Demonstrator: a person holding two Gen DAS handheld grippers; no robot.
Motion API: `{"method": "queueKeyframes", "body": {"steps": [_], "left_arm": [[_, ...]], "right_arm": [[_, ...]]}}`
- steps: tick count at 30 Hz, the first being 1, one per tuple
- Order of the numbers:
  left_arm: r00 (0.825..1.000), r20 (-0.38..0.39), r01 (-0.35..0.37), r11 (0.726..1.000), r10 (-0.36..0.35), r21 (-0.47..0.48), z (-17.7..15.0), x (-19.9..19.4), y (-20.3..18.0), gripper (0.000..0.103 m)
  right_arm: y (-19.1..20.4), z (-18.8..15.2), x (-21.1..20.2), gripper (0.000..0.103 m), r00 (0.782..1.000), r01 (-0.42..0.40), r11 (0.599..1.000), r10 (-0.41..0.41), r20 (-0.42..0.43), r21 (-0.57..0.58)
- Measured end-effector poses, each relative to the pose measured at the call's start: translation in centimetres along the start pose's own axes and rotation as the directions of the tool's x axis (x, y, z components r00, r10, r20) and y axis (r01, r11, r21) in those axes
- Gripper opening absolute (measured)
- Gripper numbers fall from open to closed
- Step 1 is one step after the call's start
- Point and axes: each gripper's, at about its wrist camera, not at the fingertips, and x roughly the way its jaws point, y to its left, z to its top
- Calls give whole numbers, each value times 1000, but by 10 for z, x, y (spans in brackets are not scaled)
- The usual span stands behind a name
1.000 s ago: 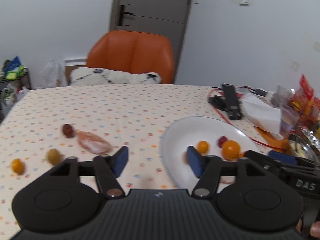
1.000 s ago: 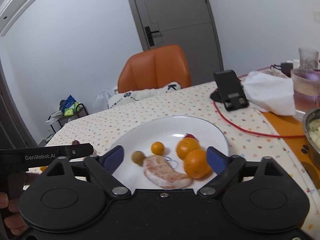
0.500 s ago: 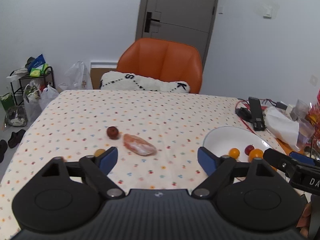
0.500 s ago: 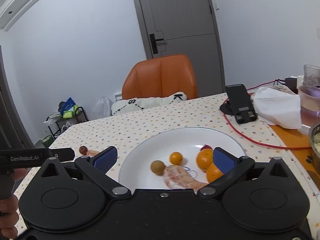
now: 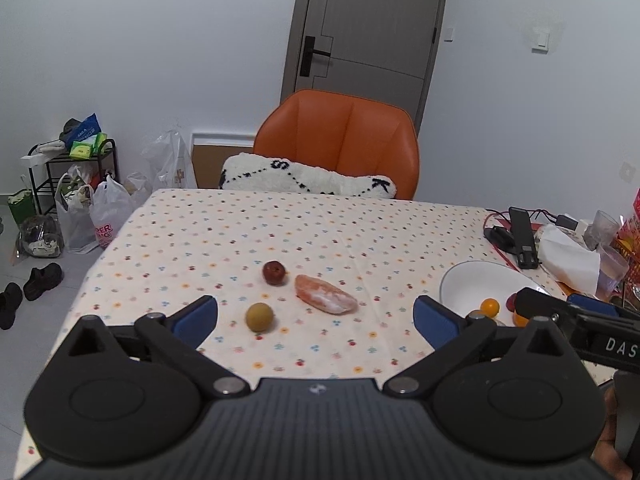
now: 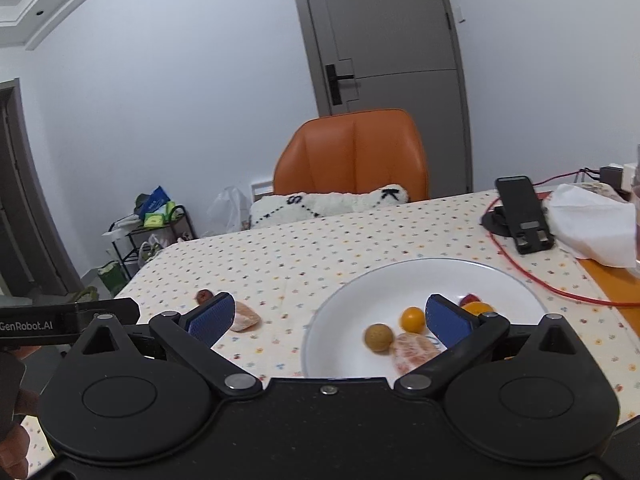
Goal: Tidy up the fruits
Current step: 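Withdraw both open grippers from the plate back toward the remaining fruit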
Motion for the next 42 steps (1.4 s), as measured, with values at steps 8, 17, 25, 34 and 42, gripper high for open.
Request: {"method": "queueKeyframes", "body": {"steps": [8,17,25,34,42], "left_arm": [[999,-33,-3,1000,2,-12,-5,-4,26,103],[998,-55,-27,998,25,-53,-13,-6,61,103],[996,-58,-77,994,73,-74,-13,-3,80,103],[993,-53,-107,990,102,-91,-14,12,92,100],[991,-70,-121,986,114,-111,-16,36,97,77]], "right_arm": [[25,-2,10,103,998,-51,998,51,-22,-19],[52,-6,26,103,992,-113,993,110,-65,-44],[71,-8,42,100,982,-162,985,155,-108,-61],[84,-7,66,88,968,-207,975,192,-160,-83],[88,-5,95,77,956,-230,967,205,-209,-107]]}}
